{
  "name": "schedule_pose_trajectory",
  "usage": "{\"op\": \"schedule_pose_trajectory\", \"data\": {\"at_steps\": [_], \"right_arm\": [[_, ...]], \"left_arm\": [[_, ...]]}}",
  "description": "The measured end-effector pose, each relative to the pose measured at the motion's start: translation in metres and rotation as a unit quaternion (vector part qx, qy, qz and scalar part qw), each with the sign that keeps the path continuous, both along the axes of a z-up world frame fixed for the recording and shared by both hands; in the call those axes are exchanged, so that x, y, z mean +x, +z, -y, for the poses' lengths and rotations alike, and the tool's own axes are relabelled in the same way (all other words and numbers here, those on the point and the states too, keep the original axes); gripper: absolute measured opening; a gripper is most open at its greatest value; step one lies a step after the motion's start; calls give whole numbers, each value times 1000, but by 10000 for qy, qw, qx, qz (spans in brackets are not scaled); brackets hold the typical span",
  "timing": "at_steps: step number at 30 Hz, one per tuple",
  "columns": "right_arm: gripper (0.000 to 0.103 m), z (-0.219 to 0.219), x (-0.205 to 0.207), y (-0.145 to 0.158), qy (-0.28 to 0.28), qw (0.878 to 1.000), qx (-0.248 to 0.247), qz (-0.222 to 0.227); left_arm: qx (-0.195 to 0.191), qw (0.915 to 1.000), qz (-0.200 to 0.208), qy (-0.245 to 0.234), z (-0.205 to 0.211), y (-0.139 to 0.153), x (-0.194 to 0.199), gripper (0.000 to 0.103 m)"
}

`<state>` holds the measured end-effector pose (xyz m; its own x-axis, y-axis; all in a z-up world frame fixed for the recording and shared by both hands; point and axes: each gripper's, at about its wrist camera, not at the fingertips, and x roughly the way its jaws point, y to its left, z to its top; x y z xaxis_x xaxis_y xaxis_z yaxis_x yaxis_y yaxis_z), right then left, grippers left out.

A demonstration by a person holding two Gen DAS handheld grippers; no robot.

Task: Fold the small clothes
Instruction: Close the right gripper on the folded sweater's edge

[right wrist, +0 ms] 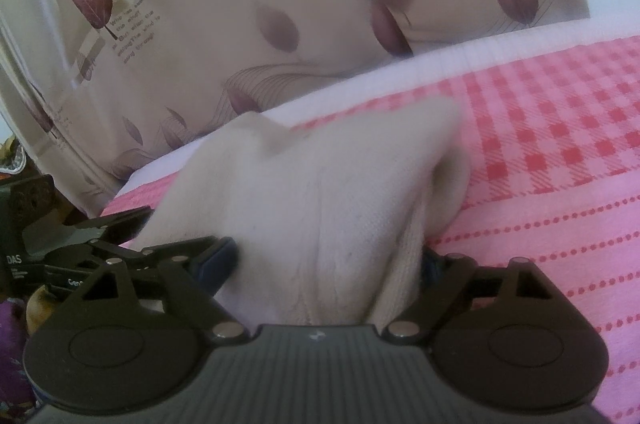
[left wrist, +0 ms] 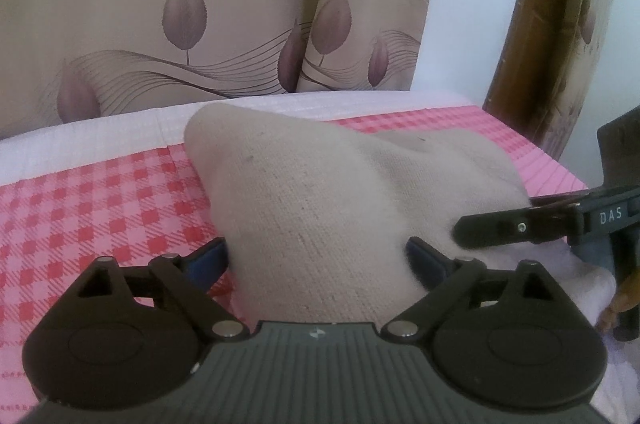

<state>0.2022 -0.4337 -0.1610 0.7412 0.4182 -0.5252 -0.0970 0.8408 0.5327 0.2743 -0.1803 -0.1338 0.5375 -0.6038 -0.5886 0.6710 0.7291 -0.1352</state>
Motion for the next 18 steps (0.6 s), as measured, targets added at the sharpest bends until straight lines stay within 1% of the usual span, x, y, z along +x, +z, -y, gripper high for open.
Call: {"op": "schedule_pose_trajectory", "data": {"at_steps": [4, 6, 12, 18], "right_arm": [[90, -2, 0, 1, -15, 10000, -74, 18], [90, -3, 0, 1, -16, 9999, -98, 28], [96, -11, 1, 2, 25, 9994, -352, 57], [101, -17, 1, 3, 33, 9986, -528, 61]], "left_arm": [[-34, 10000, -36, 33, -1, -1, 1, 98], [-31, 9999, -49, 83, -1, -3, 3, 103], [-161, 9997, -128, 123, -4, -6, 5, 103], [-134, 9998, -36, 112, -3, -6, 3, 103]]}}
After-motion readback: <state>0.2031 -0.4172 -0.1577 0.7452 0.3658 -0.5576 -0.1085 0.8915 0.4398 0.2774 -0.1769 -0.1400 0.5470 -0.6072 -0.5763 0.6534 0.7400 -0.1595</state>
